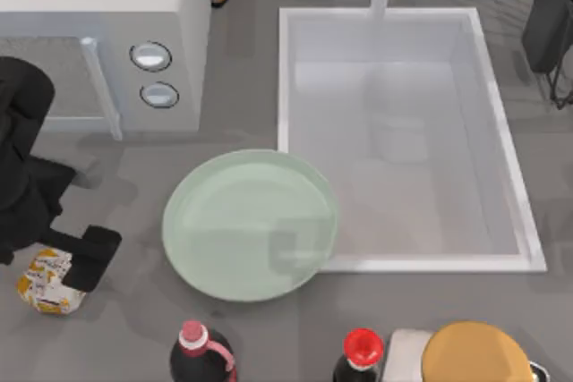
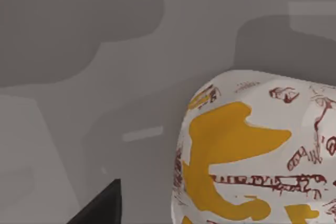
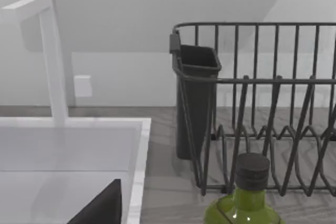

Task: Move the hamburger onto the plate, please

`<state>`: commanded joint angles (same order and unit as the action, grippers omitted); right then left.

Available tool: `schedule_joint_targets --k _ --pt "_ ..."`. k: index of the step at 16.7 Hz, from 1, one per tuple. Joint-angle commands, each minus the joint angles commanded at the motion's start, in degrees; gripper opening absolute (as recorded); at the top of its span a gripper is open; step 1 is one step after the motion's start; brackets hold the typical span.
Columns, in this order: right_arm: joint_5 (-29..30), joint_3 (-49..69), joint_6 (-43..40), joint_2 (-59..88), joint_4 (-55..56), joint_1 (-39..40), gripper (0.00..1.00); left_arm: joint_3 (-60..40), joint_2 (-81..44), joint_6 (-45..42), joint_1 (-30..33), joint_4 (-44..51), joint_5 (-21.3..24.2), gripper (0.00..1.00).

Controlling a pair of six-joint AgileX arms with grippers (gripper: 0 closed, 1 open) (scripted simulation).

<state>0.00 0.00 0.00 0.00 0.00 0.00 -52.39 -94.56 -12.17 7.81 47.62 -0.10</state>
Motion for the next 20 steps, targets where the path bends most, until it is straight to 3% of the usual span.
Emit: schedule_joint_targets --k 5,10,20 --pt "0.0 0.0 0.0 0.0 0.0 0.0 1.0 5.6 -6.1 -0.1 0.0 -12.0 0.0 1.0" --pt "0.0 0.0 0.0 0.0 0.0 0.0 1.0 6.3 -6.9 -0.1 0.0 -13.3 0.0 1.0" --pt "0.0 0.0 0.0 0.0 0.0 0.0 1.0 6.3 -6.9 -0.1 0.0 -13.3 0.0 0.25"
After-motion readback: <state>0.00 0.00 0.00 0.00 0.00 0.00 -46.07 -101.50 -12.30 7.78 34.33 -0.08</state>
